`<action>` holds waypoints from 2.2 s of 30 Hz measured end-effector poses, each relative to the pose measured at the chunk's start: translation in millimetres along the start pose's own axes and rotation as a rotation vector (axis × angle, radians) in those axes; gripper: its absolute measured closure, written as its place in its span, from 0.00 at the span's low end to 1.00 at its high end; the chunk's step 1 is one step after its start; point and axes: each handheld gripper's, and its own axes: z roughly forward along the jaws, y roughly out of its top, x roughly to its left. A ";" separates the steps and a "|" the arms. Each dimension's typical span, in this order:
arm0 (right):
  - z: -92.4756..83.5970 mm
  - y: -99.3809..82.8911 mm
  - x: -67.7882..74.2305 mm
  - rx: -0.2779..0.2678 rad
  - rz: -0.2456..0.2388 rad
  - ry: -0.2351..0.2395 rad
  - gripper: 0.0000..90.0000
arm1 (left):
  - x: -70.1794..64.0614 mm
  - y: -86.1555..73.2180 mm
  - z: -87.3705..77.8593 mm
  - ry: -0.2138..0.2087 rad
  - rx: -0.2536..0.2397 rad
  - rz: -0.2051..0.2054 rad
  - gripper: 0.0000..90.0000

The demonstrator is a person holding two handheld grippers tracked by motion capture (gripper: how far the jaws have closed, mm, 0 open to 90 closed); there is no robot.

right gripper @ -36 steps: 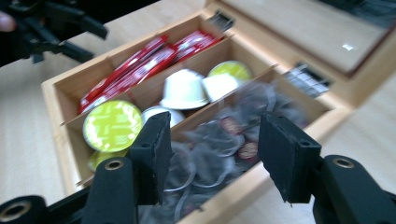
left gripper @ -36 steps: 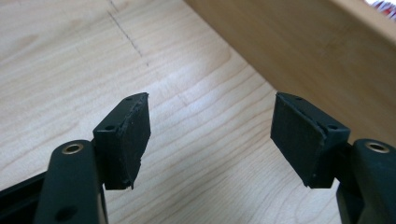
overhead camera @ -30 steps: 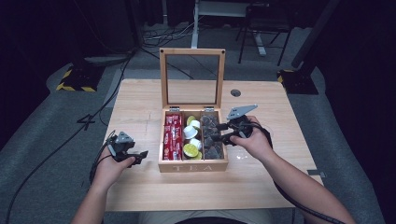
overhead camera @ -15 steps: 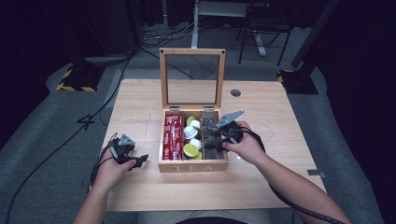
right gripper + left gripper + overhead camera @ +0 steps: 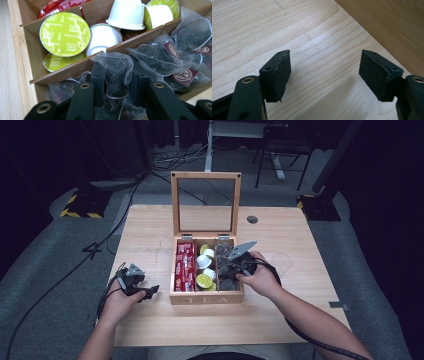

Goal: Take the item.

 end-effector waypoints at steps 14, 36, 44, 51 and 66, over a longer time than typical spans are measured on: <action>-30.9 6.8 -5.8 -0.163 0.064 0.031 0.78 | 1.1 0.5 -0.3 0.000 -0.008 -0.005 0.30; -99.9 6.1 -14.3 -0.294 0.080 -0.074 0.78 | 9.3 14.5 6.6 -0.005 -0.009 -0.003 0.29; -132.3 -7.3 -22.9 -0.318 0.114 -0.143 0.78 | 11.7 19.6 11.1 -0.007 0.003 -0.007 0.29; -152.7 -21.0 -31.1 -0.323 0.143 -0.189 0.78 | 14.0 23.3 14.8 0.002 0.012 0.003 0.29; -177.2 -52.8 -49.6 -0.316 0.217 -0.281 0.78 | 13.8 22.1 16.3 0.006 0.026 0.017 0.30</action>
